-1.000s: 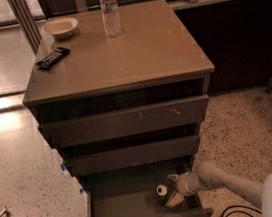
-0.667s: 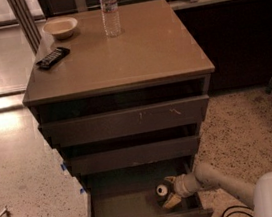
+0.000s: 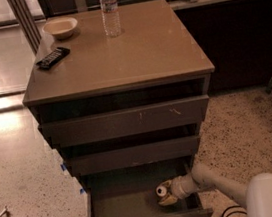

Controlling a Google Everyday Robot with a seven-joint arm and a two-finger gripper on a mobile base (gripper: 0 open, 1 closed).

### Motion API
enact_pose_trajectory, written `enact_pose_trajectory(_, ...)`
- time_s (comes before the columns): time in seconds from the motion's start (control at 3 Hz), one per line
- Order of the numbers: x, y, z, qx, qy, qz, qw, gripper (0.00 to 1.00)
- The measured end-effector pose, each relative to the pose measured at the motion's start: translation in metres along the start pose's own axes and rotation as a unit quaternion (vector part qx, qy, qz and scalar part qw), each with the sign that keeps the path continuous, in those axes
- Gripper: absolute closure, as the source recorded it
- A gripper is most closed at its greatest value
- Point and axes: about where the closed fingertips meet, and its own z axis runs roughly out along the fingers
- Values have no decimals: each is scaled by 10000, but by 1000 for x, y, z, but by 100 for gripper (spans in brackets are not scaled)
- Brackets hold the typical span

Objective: Pick orange can from bottom drawer and place on counter

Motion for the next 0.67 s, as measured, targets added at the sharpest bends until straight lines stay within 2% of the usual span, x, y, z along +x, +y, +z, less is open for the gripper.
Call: enact_pose_trajectory(0.67, -10, 3, -6, -3, -35, -38, 10000, 100)
